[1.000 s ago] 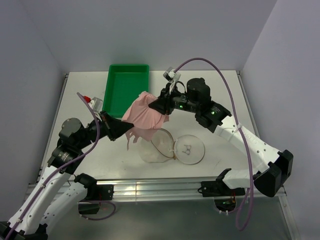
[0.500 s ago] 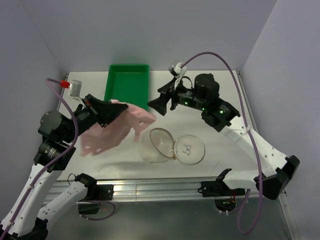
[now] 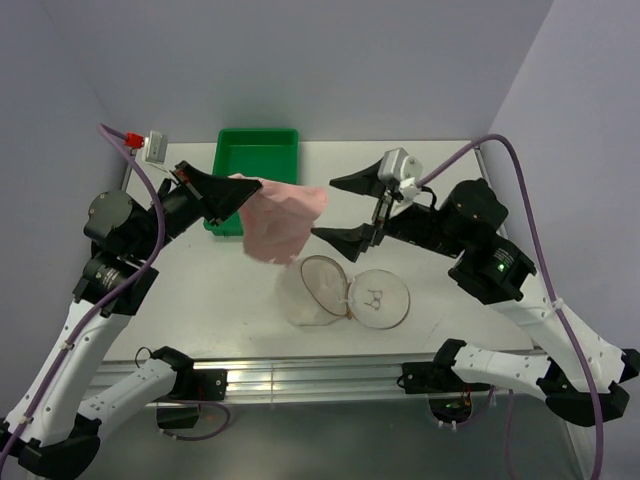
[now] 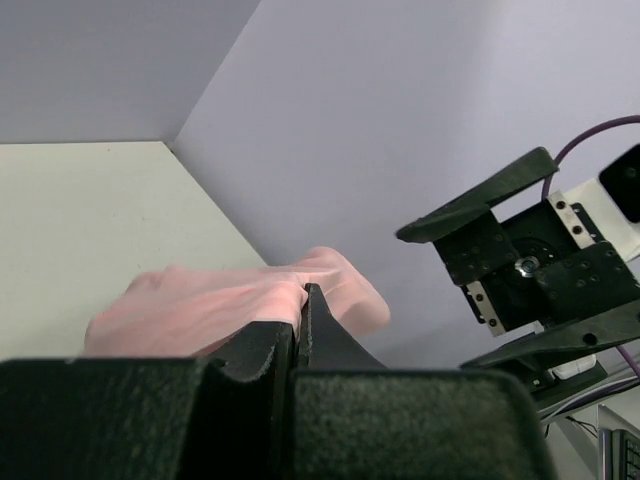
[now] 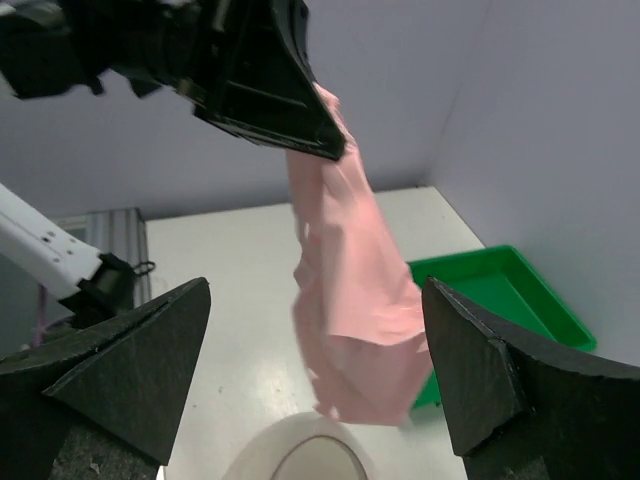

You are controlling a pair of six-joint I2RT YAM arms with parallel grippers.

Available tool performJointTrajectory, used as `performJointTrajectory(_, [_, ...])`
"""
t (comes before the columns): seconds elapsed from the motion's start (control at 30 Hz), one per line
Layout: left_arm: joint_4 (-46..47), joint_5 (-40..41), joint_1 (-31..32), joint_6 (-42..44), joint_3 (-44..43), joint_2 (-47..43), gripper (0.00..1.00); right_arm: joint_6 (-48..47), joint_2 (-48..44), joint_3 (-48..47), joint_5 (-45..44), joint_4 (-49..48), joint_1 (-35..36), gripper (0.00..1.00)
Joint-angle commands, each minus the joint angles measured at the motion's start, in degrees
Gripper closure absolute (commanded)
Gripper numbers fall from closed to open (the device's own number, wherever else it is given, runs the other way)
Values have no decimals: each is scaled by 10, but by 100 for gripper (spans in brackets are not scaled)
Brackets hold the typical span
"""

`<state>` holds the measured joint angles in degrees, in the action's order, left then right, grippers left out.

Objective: Place the bra in the laundry bag and zip it closed

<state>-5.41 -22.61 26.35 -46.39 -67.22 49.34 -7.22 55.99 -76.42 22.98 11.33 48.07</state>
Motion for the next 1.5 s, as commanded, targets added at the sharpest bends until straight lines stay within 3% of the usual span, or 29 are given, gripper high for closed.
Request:
performJointTrajectory(0.0, [28, -6, 1, -9, -9, -7, 100, -45, 36, -36, -59, 39, 9, 7])
performJointTrajectory(0.17, [46, -29, 2, -19, 5, -8, 100, -64, 67, -55, -93, 44, 17, 6])
performJointTrajectory(0.37, [86, -51, 2, -37, 24, 0, 100, -53, 99, -59, -57, 53, 32, 6])
performJointTrajectory(0.83, [78, -124, 1, -52, 37, -9, 100, -73, 147, -94, -39, 54, 38, 10])
performJointTrajectory(0.93, [91, -138, 2, -62, 46, -12, 100, -60, 153, -90, -14, 42, 38, 19])
performJointTrajectory(1.03, [66, -133, 2, -40, 31, -13, 100, -42, 143, -69, 8, 12, 38, 47])
performJointTrajectory(1.07, [56, -129, 1, -36, 29, -13, 100, -31, 139, -61, 14, 0, 38, 70])
performJointTrajectory(1.1, [56, -126, 2, -33, 27, -14, 100, -25, 131, -58, 22, -5, 37, 80])
performJointTrajectory(1.17, [28, -118, 2, -19, 24, -17, 100, 0, 119, -43, 44, -24, 35, 97])
performJointTrajectory(1.2, [20, -114, 1, -12, 21, -19, 100, 6, 115, -42, 51, -26, 35, 100])
performJointTrajectory(1.23, [11, -109, 2, 10, 13, -22, 98, 20, 114, -42, 62, -27, 33, 100])
performJointTrajectory(1.3, [-34, -87, 1, 41, 0, -27, 84, 34, 112, -50, 77, -23, 23, 100])
performJointTrajectory(1.33, [-49, -77, 1, 71, -12, -36, 63, 52, 112, -55, 97, -19, 17, 100])
performJointTrajectory(1.43, [-90, -45, 2, 126, -18, -68, 31, 93, 119, -83, 156, 1, -8, 100])
performJointTrajectory(1.47, [-98, -33, 1, 137, -15, -78, 27, 106, 116, -89, 166, 2, -13, 100])
